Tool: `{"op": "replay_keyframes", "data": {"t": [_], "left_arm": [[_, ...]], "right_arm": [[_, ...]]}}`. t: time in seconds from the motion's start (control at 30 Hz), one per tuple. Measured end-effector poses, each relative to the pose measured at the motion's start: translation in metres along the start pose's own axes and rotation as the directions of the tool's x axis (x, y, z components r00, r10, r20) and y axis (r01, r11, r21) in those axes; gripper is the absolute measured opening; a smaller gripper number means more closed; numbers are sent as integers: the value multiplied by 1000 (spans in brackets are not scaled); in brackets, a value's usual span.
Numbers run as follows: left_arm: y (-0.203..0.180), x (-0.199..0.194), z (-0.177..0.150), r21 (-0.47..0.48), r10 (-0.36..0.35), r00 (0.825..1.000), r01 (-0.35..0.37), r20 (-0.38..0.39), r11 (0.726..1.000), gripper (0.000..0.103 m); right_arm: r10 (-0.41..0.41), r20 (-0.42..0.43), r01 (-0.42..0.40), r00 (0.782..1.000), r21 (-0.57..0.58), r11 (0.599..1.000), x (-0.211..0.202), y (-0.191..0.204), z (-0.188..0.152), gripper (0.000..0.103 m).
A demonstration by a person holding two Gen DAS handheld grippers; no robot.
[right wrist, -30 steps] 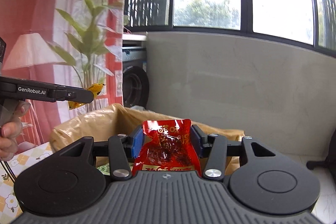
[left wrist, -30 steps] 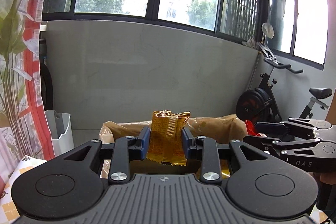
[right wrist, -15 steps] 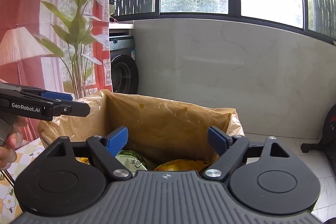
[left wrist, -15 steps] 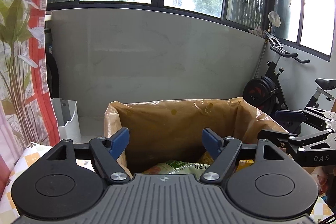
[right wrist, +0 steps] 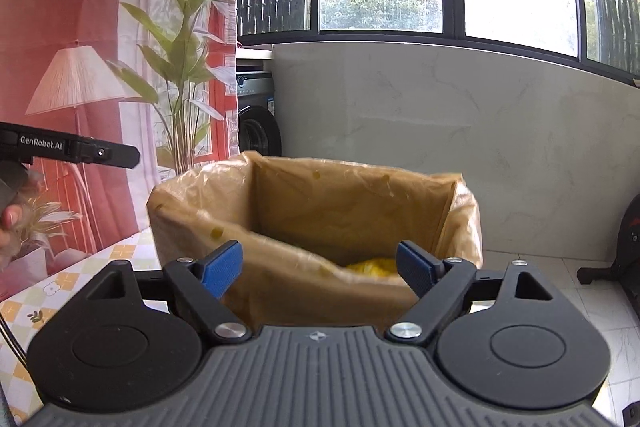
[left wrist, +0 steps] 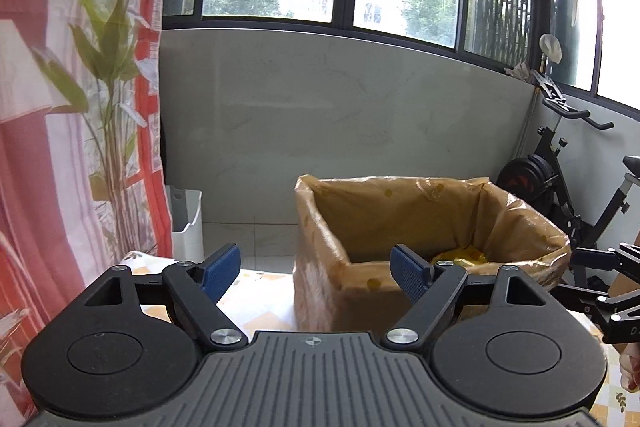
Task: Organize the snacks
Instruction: 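Move both open tools back down to the snacks beside the taped box, then grasp white-blue dotted packet with left tool while right tool grasps orange biscuit bar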
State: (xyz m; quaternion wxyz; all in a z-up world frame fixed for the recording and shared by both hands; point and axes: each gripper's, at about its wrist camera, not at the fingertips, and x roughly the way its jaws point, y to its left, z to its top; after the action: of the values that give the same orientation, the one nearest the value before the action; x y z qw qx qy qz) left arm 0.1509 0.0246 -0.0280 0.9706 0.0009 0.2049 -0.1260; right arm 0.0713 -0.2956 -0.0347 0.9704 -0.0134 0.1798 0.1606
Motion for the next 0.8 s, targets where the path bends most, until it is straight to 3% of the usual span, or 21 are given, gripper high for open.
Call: {"op": "replay_keyframes", "data": {"t": [0.4, 0.8], "left_arm": [[23, -21, -83, -43, 109, 987, -115, -118, 992, 83], [19, -23, -135, -56, 116, 971, -130, -208, 990, 82]], "right_arm": [[-63, -139, 76, 988, 91, 993, -25, 7, -88, 84], [-73, -354, 124, 932, 124, 985, -28, 19, -158, 68]]}}
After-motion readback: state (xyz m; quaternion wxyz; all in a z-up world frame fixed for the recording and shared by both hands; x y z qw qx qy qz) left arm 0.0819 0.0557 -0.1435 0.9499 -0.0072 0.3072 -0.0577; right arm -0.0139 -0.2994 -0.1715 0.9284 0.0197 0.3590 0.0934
